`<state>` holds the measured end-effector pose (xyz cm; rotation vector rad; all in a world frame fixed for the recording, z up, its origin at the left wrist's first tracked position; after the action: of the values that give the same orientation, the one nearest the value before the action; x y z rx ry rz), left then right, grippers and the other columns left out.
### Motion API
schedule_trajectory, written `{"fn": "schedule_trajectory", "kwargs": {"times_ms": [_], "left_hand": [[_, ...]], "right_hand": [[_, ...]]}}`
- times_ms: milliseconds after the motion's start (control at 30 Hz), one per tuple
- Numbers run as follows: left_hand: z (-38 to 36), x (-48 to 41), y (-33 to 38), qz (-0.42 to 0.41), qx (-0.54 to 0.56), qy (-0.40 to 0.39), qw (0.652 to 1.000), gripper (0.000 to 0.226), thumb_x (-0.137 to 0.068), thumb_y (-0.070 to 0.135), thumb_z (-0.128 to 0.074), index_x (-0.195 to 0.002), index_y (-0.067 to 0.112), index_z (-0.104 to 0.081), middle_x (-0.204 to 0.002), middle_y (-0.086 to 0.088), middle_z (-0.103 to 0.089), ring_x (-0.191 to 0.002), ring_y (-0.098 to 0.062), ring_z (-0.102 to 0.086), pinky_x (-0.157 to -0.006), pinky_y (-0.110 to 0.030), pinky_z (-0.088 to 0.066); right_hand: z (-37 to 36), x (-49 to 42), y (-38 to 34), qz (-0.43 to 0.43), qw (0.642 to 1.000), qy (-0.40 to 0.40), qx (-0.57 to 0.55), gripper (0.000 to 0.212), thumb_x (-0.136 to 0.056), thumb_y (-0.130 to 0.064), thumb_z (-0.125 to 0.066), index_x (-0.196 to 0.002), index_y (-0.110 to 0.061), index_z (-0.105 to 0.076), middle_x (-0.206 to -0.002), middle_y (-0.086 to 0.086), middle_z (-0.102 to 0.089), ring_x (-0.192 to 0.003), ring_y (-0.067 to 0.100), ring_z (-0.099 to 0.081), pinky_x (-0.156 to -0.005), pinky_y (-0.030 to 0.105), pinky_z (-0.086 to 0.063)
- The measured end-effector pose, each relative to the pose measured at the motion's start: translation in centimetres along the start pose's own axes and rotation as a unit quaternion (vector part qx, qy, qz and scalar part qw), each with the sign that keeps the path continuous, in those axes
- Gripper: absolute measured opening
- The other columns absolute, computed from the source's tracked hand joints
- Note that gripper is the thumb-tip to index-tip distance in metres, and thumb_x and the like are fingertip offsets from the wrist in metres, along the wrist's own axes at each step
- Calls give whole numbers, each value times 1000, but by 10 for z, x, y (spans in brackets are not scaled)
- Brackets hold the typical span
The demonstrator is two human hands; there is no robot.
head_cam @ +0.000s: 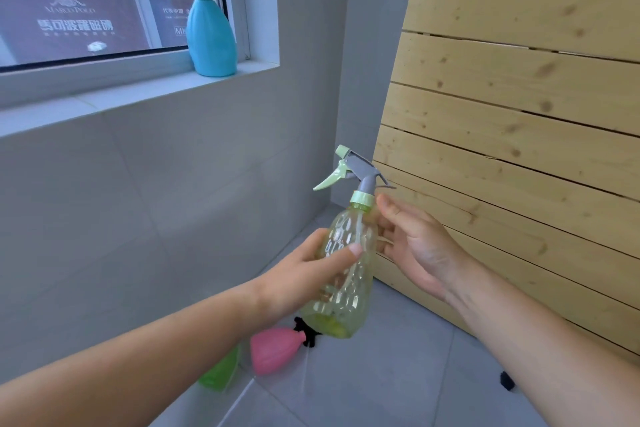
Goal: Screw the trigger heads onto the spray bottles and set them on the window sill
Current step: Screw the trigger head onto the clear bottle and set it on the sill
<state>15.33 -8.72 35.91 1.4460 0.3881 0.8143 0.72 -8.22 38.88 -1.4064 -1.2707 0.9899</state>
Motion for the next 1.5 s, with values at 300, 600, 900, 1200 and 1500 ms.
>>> {"fn": "schedule_trajectory", "kwargs": {"times_ms": [300, 600, 900, 1200, 1500], "left_hand": [[68, -2, 16, -52, 91, 119, 987, 42, -90, 51, -48, -124, 27, -57, -112, -5, -70, -104, -21, -72, -96, -38, -54], [200, 32, 83, -147, 54, 255, 954, 33, -104, 28, -56, -137, 29, -61, -134, -9, -67, -115, -13, -67, -110, -38, -46], [337, 41, 173, -181, 17, 389, 903, 35, -99, 25, -65, -133, 17, -59, -113, -3, -69, -91, -15, -65, -81, -27, -48], [391, 23, 155, -144, 30, 440, 886, 50, -77, 47, -69, -124, 31, -65, -138, -8, -64, -118, -28, -64, -107, -50, -51], [391, 16, 162, -148, -35, 465, 872, 39, -104, 28, -58, -142, 21, -59, -115, -4, -64, -100, -20, -60, -85, -29, -43]], "right_hand": [[-51, -10, -4, 39, 986, -44, 156, 35, -89, -26, -64, -124, -25, -62, -106, 1, -78, -99, 15, -72, -84, 33, -57], [-165, -99, -65, 122, 969, -90, 196, 51, -92, -30, -64, -142, -27, -51, -108, 2, -73, -97, 7, -71, -96, 28, -52], [-273, -191, -152, 212, 949, -61, 225, 51, -93, -36, -61, -141, -32, -44, -98, -2, -73, -87, 12, -70, -77, 25, -56], [-310, -243, -142, 195, 936, -50, 289, 54, -92, -39, -58, -144, -33, -44, -116, 7, -69, -104, 25, -66, -96, 41, -53], [-312, -263, -136, 203, 927, -11, 316, 57, -93, -41, -55, -147, -34, -39, -120, 9, -69, -106, 26, -66, -98, 44, -51]]}}
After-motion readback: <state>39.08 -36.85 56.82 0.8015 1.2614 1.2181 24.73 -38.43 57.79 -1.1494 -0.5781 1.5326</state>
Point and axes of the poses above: each hand's wrist, its own x-axis away from the middle knuckle, its own z-axis out of the back of the hand, y = z × x, the point moved 9 cm from there along -x, towards the middle knuckle
